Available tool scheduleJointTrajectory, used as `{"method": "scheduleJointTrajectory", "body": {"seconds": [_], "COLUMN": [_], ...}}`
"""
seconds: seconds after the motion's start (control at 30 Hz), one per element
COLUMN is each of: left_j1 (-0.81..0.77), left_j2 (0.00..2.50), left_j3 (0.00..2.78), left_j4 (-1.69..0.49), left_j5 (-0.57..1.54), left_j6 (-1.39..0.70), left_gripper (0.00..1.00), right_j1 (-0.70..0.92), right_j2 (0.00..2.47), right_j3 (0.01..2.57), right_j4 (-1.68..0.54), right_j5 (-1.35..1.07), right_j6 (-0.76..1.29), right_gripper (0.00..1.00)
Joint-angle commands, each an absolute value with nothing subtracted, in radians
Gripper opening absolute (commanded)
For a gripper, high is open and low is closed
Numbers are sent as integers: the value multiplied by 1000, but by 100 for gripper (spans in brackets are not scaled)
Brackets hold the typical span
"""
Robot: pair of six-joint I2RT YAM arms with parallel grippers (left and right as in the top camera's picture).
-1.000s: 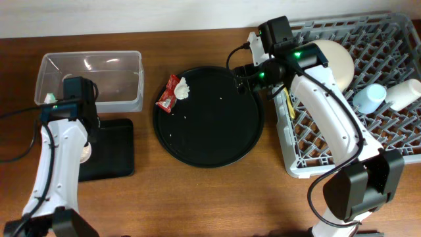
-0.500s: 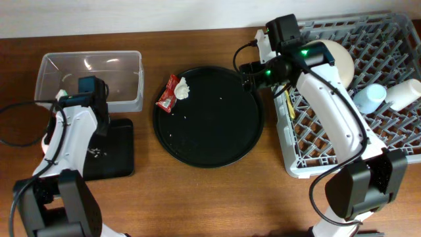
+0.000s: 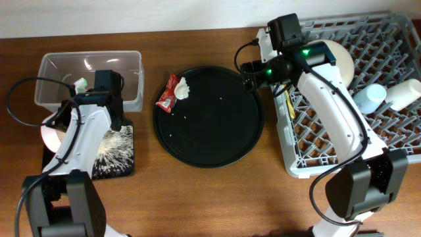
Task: Sort waste into correct bins and load items into the dishwasher rack
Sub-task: 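Tilt the pink bowl to pour the rice onto the small black tray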
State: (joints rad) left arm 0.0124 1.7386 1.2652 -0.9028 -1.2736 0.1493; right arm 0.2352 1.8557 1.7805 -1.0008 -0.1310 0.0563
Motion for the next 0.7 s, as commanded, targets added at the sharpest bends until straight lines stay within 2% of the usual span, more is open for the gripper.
{"method": "scheduleJointTrajectory", "body": {"seconds": [0.0, 0.4, 0.57, 0.67], "left_j1": [15, 7, -46, -86], "left_j2": [1735, 1735, 1735, 1735], "left_j3": [1228, 1073, 1018, 1012], "left_j4": [-851, -596, -399, -367], "left_j5": [-1346, -1411, -1423, -1423], "left_j6": [270, 533, 741, 781], "left_gripper": [0, 1, 1, 1], "right_j1": [227, 227, 227, 227], "right_j2": [1842, 1842, 1842, 1842], "right_j3": [1783, 1783, 1783, 1783], "right_j4": [-997, -997, -997, -992], "right_j5": [-119, -119, -119, -119], "right_j6": [64, 64, 64, 64], "right_gripper": [98, 98, 98, 98]}}
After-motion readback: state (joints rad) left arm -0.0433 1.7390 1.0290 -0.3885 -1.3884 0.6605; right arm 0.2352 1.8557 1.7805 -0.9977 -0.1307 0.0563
